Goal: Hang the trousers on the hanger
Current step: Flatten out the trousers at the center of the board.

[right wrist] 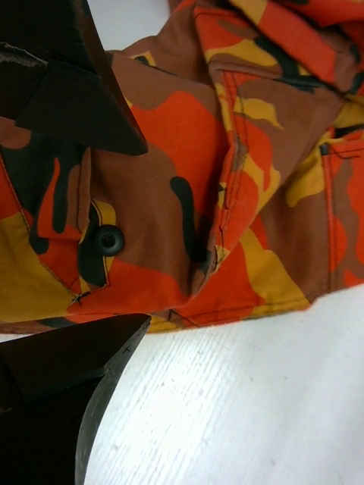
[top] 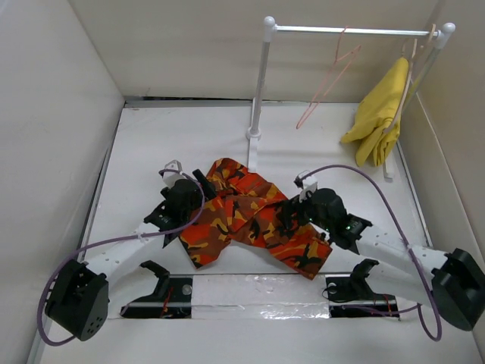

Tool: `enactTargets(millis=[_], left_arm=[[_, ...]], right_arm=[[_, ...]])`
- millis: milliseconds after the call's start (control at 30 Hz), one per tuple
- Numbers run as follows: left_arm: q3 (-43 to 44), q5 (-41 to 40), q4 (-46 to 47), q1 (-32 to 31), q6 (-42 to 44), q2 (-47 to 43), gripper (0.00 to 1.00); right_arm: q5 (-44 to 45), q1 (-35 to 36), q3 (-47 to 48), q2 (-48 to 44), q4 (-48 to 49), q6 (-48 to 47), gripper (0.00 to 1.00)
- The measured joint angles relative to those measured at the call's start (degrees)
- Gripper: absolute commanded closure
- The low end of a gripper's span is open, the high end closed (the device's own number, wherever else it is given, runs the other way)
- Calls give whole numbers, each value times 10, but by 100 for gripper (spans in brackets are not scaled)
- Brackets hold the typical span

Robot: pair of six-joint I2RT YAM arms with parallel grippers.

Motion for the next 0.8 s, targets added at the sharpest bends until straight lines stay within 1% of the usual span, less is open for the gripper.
enactTargets(millis=[100, 200, 267, 333, 367, 433, 467, 533, 567, 600, 800], left_arm=[[-12, 26, 20, 32, -1, 19, 8], [-12, 44, 53, 43, 1, 53, 10], [-12, 52, 68, 46, 2, 73, 22], [-12, 60, 84, 48, 5, 92, 37], [-11, 63, 92, 49, 7, 101, 51], [-10, 67, 106, 51, 10, 115, 64], [-9, 70, 110, 53, 13, 121, 75], [-1, 74, 114, 58, 16, 133, 85], [5, 77, 114, 60, 19, 138, 96], [11, 79, 116, 63, 22, 143, 100], [40, 82, 122, 70, 27, 153, 100]], right_arm=[[-23, 0, 5, 59, 29, -5, 9], [-35, 1, 26, 127, 45, -11, 11], [-35, 4, 45, 165, 52, -14, 11], [-33, 6, 60, 189, 60, -16, 13], [-31, 7, 68, 202, 64, -17, 13], [-27, 8, 86, 227, 68, -19, 13], [-21, 10, 94, 237, 68, -21, 13], [-5, 15, 106, 247, 67, -27, 12], [3, 18, 111, 249, 66, -30, 11], [12, 19, 116, 251, 66, -32, 11], [45, 22, 168, 280, 58, -49, 9]])
